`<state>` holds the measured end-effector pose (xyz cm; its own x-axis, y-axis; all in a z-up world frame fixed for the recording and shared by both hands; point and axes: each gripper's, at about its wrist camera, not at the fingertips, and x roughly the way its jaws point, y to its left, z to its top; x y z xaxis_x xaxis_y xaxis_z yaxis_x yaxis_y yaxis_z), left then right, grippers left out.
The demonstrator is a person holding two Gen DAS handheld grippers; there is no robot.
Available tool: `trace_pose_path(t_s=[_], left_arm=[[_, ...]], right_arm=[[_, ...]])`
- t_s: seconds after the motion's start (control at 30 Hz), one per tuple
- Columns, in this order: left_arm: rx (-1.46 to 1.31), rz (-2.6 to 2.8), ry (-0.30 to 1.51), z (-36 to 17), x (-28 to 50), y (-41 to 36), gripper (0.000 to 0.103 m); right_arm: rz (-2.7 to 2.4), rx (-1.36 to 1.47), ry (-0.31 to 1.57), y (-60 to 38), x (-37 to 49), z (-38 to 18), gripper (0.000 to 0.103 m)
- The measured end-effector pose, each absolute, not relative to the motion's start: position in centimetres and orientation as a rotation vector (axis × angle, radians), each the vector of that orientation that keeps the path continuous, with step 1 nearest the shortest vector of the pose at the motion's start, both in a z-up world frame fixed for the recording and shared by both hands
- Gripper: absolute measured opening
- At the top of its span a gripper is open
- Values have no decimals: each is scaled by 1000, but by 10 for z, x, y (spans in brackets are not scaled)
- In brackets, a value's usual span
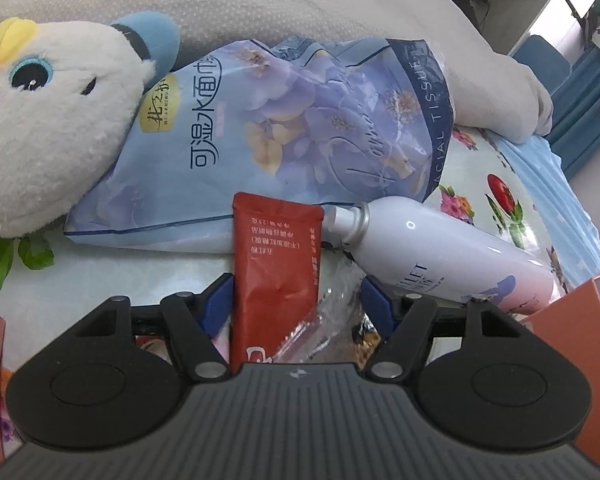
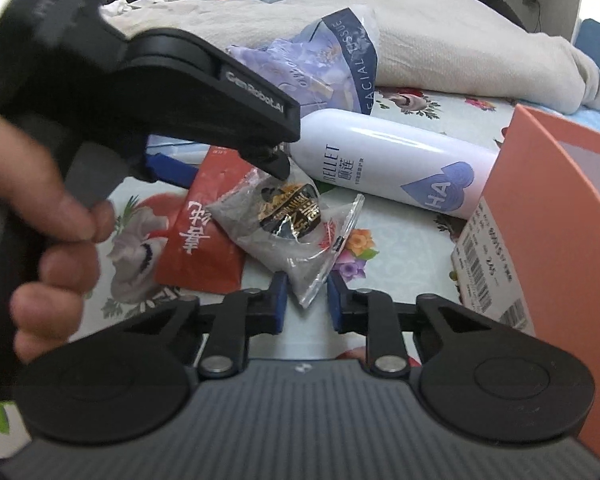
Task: Organize snacks
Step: 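Reach left gripper to the red sachet while right approaches the grey packet, then close left gripper on the red sachet while right closes on the grey packet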
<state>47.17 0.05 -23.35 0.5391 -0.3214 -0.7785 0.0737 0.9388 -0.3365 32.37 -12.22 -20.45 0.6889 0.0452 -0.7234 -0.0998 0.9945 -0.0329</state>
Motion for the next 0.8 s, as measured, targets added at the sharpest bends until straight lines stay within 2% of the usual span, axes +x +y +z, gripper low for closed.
trace_pose_path(t_s=[0.17,0.23,0.27,0.37,0.43,0.47,0.8], left_arm=[[-272,-224,980,-233,467,-2,54],[-284,-223,985,-232,462,0,50],[-288,-215,983,-233,459,2,39],[-335,-199,993,-233,449,12,32],[-358,-197,994,-232,438,18,24],[-357,-187,994,-231,432,19,16],[-424,-179,994,-232,377,37,13]], right_arm=[[81,-98,797,-122,315,-196,11],[91,-93,808,-122,311,-195,11],[98,-93,813,-123,310,-194,11],[113,-80,818,-125,303,-191,11],[122,-92,815,-124,296,-188,10],[124,-96,817,-124,293,-188,10],[139,-135,835,-128,249,-181,10]])
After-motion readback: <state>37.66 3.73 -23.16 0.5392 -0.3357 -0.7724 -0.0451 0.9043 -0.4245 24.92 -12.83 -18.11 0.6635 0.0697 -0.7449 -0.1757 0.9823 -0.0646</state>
